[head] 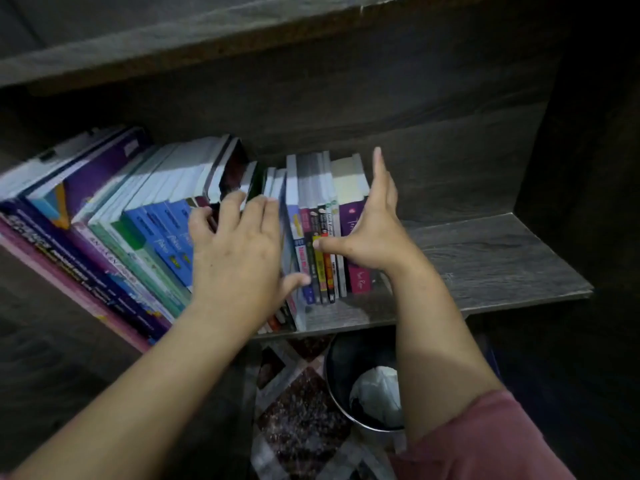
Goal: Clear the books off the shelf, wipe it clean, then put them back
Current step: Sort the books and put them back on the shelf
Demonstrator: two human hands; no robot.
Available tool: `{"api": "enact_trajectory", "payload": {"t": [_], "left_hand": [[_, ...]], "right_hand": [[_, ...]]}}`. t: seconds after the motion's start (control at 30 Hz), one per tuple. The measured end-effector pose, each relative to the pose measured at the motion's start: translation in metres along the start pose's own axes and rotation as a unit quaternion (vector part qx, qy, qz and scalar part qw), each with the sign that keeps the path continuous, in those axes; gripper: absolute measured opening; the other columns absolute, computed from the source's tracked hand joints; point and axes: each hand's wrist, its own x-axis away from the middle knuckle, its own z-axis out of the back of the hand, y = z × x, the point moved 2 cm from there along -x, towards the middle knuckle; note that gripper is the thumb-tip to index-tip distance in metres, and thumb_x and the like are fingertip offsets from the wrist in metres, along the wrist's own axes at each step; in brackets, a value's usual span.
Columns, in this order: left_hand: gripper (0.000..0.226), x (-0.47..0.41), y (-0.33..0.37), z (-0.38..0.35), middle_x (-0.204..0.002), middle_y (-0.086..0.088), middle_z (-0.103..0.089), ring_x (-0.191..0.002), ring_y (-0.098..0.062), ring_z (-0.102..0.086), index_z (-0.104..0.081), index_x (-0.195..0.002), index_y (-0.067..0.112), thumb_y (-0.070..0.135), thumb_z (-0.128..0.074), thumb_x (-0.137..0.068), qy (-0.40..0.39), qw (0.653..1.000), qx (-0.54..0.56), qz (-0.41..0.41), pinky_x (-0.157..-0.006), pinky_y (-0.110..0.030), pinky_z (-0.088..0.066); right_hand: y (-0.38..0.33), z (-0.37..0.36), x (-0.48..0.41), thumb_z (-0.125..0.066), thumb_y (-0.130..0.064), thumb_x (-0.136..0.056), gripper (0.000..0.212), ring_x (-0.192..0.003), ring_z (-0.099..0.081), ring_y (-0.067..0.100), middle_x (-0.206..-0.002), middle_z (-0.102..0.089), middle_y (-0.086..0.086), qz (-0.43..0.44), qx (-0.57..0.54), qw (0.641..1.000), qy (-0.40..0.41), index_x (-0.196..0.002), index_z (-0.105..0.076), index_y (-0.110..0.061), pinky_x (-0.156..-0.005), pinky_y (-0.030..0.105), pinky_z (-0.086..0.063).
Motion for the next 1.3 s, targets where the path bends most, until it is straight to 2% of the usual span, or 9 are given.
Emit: {"api": "enact_trajectory", "payload": {"t": [0.1,0.23,0.43,0.57,0.73,0.93,1.03,1.13,1.3], "left_hand": [[0.118,0.005,-0.013,-0.009,-0.145,-0.004,-0.041,-0.139,-0.024,-0.023,-0.031,-0.144,0.008,0.073,-0.073,-0.054,-0.031,0.999,-0.030,0.014,-0.100,-0.049,-0.017],[0.108,0.003,-0.017,-0.020,-0.141,-0.003,-0.046,-0.136,-0.022,-0.025,-0.037,-0.140,0.009,0.055,-0.084,-0.055,-0.020,0.999,-0.019,0.036,-0.098,-0.048,-0.014],[0.100,-0.006,-0.012,-0.037,-0.132,0.000,-0.047,-0.126,-0.020,-0.019,-0.035,-0.139,0.012,0.053,-0.080,-0.060,0.013,0.995,-0.062,0.083,-0.094,-0.046,-0.014],[0.098,-0.003,-0.002,-0.050,-0.140,-0.003,-0.040,-0.136,-0.022,-0.018,-0.028,-0.143,0.008,0.046,-0.074,-0.065,0.030,0.987,-0.104,0.122,-0.098,-0.047,-0.015],[0.116,0.000,0.004,-0.054,-0.152,-0.006,-0.028,-0.142,-0.025,-0.006,-0.014,-0.149,0.004,0.081,-0.049,-0.070,0.055,0.984,-0.122,0.121,-0.101,-0.049,-0.014],[0.120,-0.005,0.015,-0.065,-0.155,-0.007,-0.024,-0.145,-0.027,-0.003,-0.015,-0.149,0.005,0.079,-0.059,-0.065,0.033,0.977,-0.123,0.171,-0.103,-0.051,-0.015],[0.125,-0.006,0.020,-0.063,-0.155,-0.008,-0.023,-0.145,-0.028,-0.003,-0.014,-0.150,0.004,0.080,-0.061,-0.061,0.024,0.974,-0.131,0.182,-0.102,-0.052,-0.014],[0.140,-0.005,0.022,-0.061,-0.156,-0.010,-0.021,-0.145,-0.031,0.000,-0.007,-0.150,0.001,0.092,-0.051,-0.054,0.026,0.976,-0.127,0.178,-0.102,-0.054,-0.012],[0.138,-0.008,0.026,-0.066,-0.155,-0.013,-0.020,-0.144,-0.032,0.003,0.013,-0.151,0.006,0.093,-0.040,-0.058,0.063,0.978,-0.076,0.186,-0.105,-0.059,-0.012]], "right_hand": [[0.011,-0.007,-0.005,-0.094,-0.026,-0.053,0.142,-0.128,-0.051,0.023,-0.150,-0.038,0.003,-0.049,-0.009,0.998,-0.047,-0.148,0.009,-0.049,-0.109,0.047,-0.038],[0.024,-0.012,-0.009,-0.092,-0.024,-0.059,0.112,-0.106,-0.063,0.016,-0.123,-0.064,-0.003,-0.099,0.083,0.989,-0.066,-0.150,-0.026,-0.028,-0.098,0.043,-0.050],[0.034,-0.022,-0.011,-0.090,-0.035,-0.059,0.107,-0.114,-0.060,0.023,-0.128,-0.061,-0.001,-0.152,0.114,0.979,-0.078,-0.147,-0.030,-0.030,-0.099,0.049,-0.048],[0.032,-0.023,-0.012,-0.091,-0.040,-0.056,0.107,-0.113,-0.060,0.024,-0.127,-0.062,-0.002,-0.152,0.117,0.979,-0.075,-0.145,-0.032,-0.031,-0.096,0.052,-0.050],[0.033,-0.018,-0.013,-0.088,-0.032,-0.063,0.100,-0.115,-0.059,0.024,-0.133,-0.058,0.000,-0.155,0.109,0.978,-0.084,-0.146,-0.032,-0.032,-0.097,0.050,-0.050],[0.032,-0.017,-0.008,-0.077,-0.035,-0.079,0.081,-0.113,-0.060,0.022,-0.132,-0.059,0.002,-0.135,0.102,0.984,-0.045,-0.147,-0.035,-0.029,-0.092,0.039,-0.051],[0.035,-0.022,-0.006,-0.076,-0.041,-0.078,0.083,-0.108,-0.063,0.022,-0.129,-0.061,0.002,-0.135,0.080,0.987,-0.031,-0.147,-0.033,-0.030,-0.092,0.044,-0.054],[0.043,-0.019,-0.009,-0.079,-0.032,-0.077,0.087,-0.114,-0.061,0.023,-0.135,-0.058,0.003,-0.142,0.046,0.988,-0.043,-0.149,-0.030,-0.030,-0.093,0.047,-0.053],[0.075,-0.041,-0.001,-0.079,-0.021,-0.074,0.105,-0.125,-0.052,0.026,-0.140,-0.054,0.002,-0.213,0.092,0.968,-0.093,-0.148,-0.010,-0.049,-0.106,0.054,-0.040]]}}
